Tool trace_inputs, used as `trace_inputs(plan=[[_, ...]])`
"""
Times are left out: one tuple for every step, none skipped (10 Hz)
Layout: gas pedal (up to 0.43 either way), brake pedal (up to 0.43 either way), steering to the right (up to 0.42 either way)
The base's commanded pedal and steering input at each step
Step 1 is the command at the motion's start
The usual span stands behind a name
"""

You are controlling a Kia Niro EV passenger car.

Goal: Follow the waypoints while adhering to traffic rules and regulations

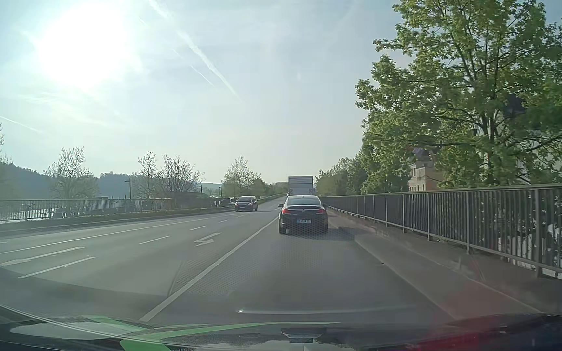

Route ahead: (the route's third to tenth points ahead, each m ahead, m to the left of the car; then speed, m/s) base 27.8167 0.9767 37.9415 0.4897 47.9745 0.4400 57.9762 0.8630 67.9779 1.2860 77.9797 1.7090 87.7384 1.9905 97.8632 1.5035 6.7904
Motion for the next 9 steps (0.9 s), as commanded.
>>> trace_inputs(plan=[[0.039, 0.0, 0.004], [0.039, 0.0, 0.004], [0.039, 0.0, 0.004], [0.039, 0.0, 0.004], [0.039, 0.0, 0.004], [0.039, 0.0, 0.004], [0.039, 0.0, 0.004], [0.0, 0.0, 0.004], [0.0, 0.0, 0.004]])
